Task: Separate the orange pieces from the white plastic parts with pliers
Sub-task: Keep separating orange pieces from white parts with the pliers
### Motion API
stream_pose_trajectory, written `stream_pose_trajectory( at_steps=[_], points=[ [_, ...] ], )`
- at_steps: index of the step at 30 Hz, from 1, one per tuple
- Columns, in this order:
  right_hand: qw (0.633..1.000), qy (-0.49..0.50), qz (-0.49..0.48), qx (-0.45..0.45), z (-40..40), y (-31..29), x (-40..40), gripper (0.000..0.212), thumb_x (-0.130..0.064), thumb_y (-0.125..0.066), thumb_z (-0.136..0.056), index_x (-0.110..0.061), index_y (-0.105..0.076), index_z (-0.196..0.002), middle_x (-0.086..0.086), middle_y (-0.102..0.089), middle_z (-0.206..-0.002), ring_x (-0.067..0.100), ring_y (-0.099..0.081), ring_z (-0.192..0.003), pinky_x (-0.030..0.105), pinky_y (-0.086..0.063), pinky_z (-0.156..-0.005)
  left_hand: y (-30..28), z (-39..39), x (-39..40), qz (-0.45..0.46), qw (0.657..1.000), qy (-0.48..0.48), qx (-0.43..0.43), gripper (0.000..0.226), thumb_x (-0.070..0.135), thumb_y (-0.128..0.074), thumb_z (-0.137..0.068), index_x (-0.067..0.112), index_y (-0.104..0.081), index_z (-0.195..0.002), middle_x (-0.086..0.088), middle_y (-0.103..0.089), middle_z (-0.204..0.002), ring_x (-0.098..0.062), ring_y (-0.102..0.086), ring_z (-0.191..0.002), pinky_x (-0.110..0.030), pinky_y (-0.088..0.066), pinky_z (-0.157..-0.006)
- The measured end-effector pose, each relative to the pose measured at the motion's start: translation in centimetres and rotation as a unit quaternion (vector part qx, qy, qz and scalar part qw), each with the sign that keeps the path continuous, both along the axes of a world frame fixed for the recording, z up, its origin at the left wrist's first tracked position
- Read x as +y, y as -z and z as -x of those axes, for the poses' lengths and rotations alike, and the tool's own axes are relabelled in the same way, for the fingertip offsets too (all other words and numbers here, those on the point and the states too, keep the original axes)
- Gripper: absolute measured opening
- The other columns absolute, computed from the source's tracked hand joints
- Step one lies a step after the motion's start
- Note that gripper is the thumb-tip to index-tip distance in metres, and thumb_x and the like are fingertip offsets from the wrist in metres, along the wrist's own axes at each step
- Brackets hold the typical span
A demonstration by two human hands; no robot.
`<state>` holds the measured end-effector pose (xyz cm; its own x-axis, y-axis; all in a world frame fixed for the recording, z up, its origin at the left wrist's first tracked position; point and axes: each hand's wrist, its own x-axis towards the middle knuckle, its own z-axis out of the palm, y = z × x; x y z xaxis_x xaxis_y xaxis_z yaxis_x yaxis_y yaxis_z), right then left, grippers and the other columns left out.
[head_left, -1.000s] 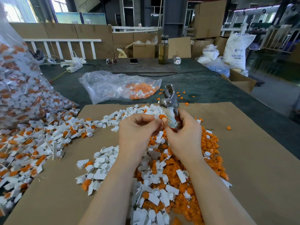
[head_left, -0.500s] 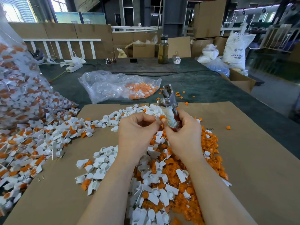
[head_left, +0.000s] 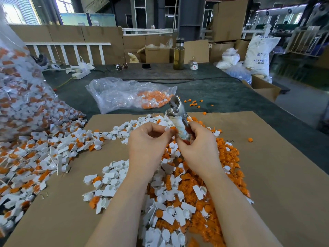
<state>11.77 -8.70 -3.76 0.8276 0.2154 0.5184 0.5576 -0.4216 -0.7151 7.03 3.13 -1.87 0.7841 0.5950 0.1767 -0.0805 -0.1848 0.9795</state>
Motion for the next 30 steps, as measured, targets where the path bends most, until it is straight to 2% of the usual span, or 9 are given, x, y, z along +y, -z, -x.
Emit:
stream_pose_trajectory(
  at_steps=[3, 5, 8, 12, 16, 21, 24, 27, 30],
  points=[
    [0.999, -0.026, -0.005, 0.04, -0.1, -0.3, -0.1, 0.008, -0.023, -0.067, -0.087, -0.026, -0.062, -0.093, -0.015, -0.063, -0.076, 0.004, -0.06, -0.07, 0.022, -0.047, -0.059, 0.1, 0.0, 0.2, -0.016, 1.0, -0.003, -0.002, 0.016, 0.021, -0.082, -0.081, 0.024, -0.069, -0.07, 0.01, -0.071, -0.064, -0.004, -0.068, -0.059, -0.021, -0.056, -0.06],
    [0.995, -0.05, -0.014, 0.081, -0.3, -0.5, -0.5, 0.01, -0.023, -0.066, -0.088, -0.023, -0.065, -0.098, -0.014, -0.064, -0.079, 0.002, -0.06, -0.072, 0.017, -0.044, -0.059, 0.1, 0.0, 0.4, -0.007, 1.0, -0.003, -0.011, 0.014, 0.018, -0.081, -0.082, 0.021, -0.069, -0.075, 0.009, -0.072, -0.064, -0.001, -0.067, -0.057, -0.014, -0.052, -0.055],
    [0.99, -0.082, -0.013, 0.116, -0.5, -0.9, -1.4, 0.01, -0.021, -0.065, -0.087, -0.02, -0.066, -0.097, -0.01, -0.064, -0.078, 0.003, -0.059, -0.071, 0.017, -0.045, -0.057, 0.0, 0.1, 0.9, 0.033, 0.999, 0.008, -0.035, 0.011, 0.012, -0.078, -0.083, 0.016, -0.069, -0.078, 0.003, -0.073, -0.066, -0.008, -0.071, -0.062, -0.016, -0.055, -0.059],
    [0.981, -0.122, 0.026, 0.151, -0.4, -1.2, -2.2, 0.004, -0.018, -0.066, -0.086, -0.019, -0.064, -0.089, -0.01, -0.058, -0.07, 0.009, -0.055, -0.064, 0.034, -0.046, -0.063, 0.0, 0.3, 1.4, 0.059, 0.996, 0.024, -0.062, 0.01, 0.01, -0.077, -0.084, 0.015, -0.07, -0.079, 0.003, -0.073, -0.068, -0.014, -0.073, -0.068, -0.017, -0.055, -0.062],
    [0.972, -0.145, 0.081, 0.165, -0.1, -1.4, -2.1, 0.011, -0.02, -0.067, -0.087, -0.013, -0.064, -0.095, 0.006, -0.065, -0.085, 0.022, -0.062, -0.077, 0.047, -0.051, -0.074, 0.1, 0.4, 1.6, 0.067, 0.994, 0.035, -0.084, 0.009, 0.008, -0.076, -0.085, 0.013, -0.069, -0.08, 0.003, -0.072, -0.065, -0.012, -0.072, -0.065, -0.018, -0.055, -0.062],
    [0.959, -0.174, 0.105, 0.198, 0.0, -1.5, -2.1, 0.015, -0.021, -0.067, -0.088, -0.017, -0.064, -0.102, -0.001, -0.067, -0.096, 0.014, -0.065, -0.086, 0.044, -0.054, -0.083, 0.0, 0.5, 1.8, 0.088, 0.99, 0.044, -0.098, 0.009, 0.004, -0.074, -0.086, 0.011, -0.069, -0.081, 0.002, -0.072, -0.067, -0.01, -0.071, -0.064, -0.016, -0.054, -0.062],
    [0.958, -0.176, 0.112, 0.199, -0.1, -1.4, -2.1, 0.014, -0.022, -0.067, -0.088, -0.019, -0.064, -0.101, -0.003, -0.067, -0.095, 0.013, -0.065, -0.086, 0.044, -0.054, -0.083, 0.1, 0.5, 1.9, 0.094, 0.989, 0.052, -0.1, 0.007, 0.003, -0.073, -0.086, 0.009, -0.069, -0.083, 0.002, -0.071, -0.067, -0.009, -0.071, -0.063, -0.016, -0.054, -0.062],
    [0.968, -0.159, 0.102, 0.164, -0.1, -1.2, -1.9, 0.009, -0.024, -0.067, -0.088, -0.018, -0.065, -0.095, -0.004, -0.065, -0.085, 0.01, -0.062, -0.078, 0.038, -0.053, -0.075, 0.1, 0.4, 2.0, 0.09, 0.991, 0.045, -0.09, 0.006, 0.004, -0.074, -0.084, 0.007, -0.069, -0.084, 0.002, -0.071, -0.066, -0.01, -0.071, -0.062, -0.017, -0.054, -0.061],
    [0.985, -0.116, 0.032, 0.121, 0.0, -0.9, -1.4, 0.009, -0.025, -0.066, -0.089, -0.017, -0.065, -0.095, -0.007, -0.062, -0.077, 0.006, -0.058, -0.07, 0.025, -0.048, -0.066, 0.2, 0.3, 1.6, 0.06, 0.996, 0.029, -0.056, 0.009, 0.008, -0.078, -0.082, 0.007, -0.069, -0.082, -0.002, -0.073, -0.068, -0.015, -0.073, -0.064, -0.02, -0.056, -0.062]
  ],
)
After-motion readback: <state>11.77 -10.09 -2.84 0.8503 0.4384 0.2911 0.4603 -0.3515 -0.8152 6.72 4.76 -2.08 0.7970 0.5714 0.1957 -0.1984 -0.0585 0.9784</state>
